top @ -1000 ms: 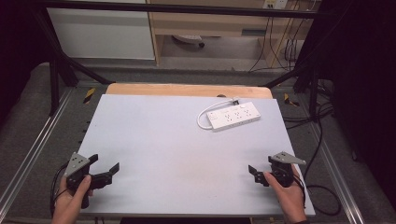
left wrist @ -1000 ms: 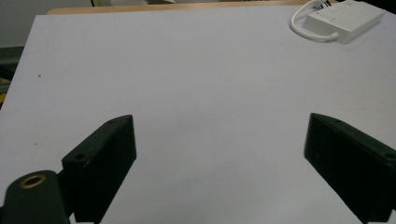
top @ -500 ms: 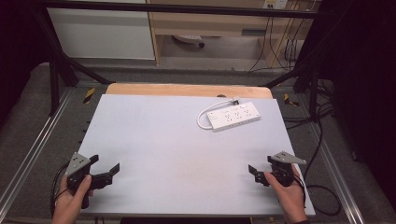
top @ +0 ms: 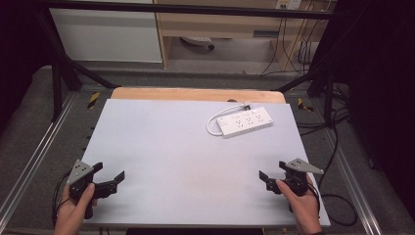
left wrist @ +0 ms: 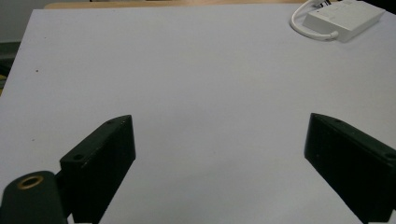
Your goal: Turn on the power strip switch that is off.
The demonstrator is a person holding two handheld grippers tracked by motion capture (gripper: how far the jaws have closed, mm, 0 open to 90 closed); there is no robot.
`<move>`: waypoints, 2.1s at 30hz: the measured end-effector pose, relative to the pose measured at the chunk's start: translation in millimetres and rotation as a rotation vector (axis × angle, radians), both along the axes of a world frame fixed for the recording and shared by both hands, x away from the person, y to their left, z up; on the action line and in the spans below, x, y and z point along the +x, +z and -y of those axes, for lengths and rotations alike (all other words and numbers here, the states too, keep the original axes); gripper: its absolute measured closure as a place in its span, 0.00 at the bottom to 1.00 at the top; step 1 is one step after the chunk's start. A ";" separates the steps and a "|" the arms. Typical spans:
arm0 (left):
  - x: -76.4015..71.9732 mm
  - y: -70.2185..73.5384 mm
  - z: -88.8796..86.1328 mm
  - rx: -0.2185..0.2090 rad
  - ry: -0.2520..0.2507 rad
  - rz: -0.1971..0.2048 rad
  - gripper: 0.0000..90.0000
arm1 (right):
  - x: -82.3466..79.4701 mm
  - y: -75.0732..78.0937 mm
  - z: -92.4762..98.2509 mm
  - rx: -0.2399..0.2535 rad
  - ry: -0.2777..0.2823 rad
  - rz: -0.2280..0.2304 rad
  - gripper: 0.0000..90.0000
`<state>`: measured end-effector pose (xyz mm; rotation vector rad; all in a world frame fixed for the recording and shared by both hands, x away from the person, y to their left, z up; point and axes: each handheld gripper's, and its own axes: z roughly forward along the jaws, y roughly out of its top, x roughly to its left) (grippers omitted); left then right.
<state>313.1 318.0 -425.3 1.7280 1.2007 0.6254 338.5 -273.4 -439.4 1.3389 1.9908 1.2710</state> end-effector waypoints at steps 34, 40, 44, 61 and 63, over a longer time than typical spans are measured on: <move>30.6 -5.1 9.4 -0.014 -0.022 -0.019 0.08 | 68.5 65.9 7.3 -0.026 -0.003 0.092 0.06; 33.2 -6.2 11.9 -0.009 -0.033 -0.024 0.08 | 82.8 77.1 7.0 -0.045 -0.010 0.096 0.05; 31.7 -6.8 10.7 -0.011 -0.026 -0.027 0.08 | 96.5 84.9 6.0 -0.054 -0.019 0.099 0.06; 30.1 -9.4 9.1 -0.012 -0.014 -0.047 0.07 | 148.3 86.6 10.0 -0.047 -0.089 0.103 0.08; 29.5 -9.5 9.3 -0.013 -0.017 -0.048 0.07 | 153.6 86.7 10.9 -0.039 -0.098 0.101 0.08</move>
